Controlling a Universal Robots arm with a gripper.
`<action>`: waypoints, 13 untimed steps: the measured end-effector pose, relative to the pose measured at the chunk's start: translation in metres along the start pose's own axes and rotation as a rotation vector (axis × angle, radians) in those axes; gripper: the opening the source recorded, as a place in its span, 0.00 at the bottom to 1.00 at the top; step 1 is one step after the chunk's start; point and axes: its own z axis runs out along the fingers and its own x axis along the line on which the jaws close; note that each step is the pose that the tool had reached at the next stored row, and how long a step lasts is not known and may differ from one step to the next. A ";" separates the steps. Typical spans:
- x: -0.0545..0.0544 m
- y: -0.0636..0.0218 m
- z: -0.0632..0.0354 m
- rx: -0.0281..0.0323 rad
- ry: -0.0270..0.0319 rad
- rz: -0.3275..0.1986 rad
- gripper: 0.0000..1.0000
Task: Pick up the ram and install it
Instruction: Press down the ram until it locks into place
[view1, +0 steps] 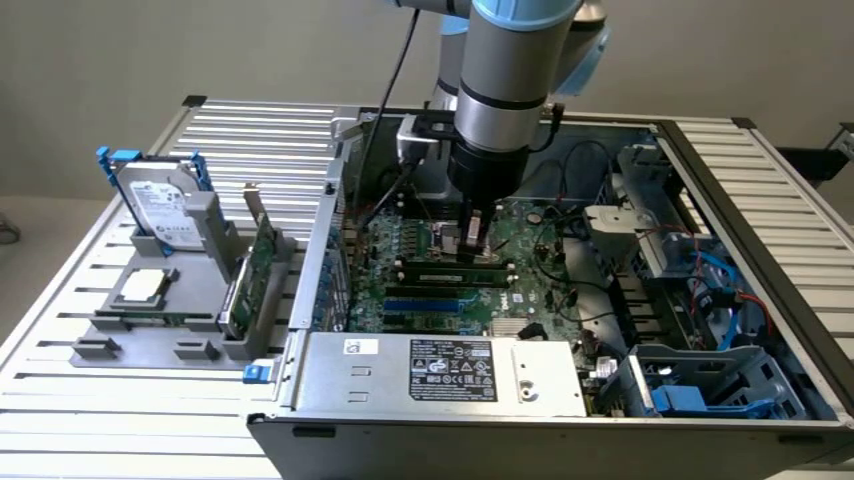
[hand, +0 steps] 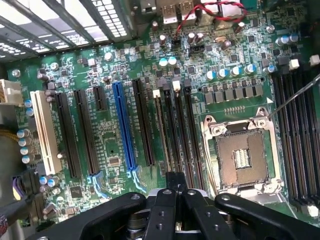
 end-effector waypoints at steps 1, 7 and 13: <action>0.000 0.0000 0.0000 -0.0002 -0.0005 0.014 0.11; 0.000 0.0000 0.0000 -0.0014 -0.0037 0.104 0.11; 0.000 0.0000 0.0000 -0.0027 -0.0071 0.201 0.11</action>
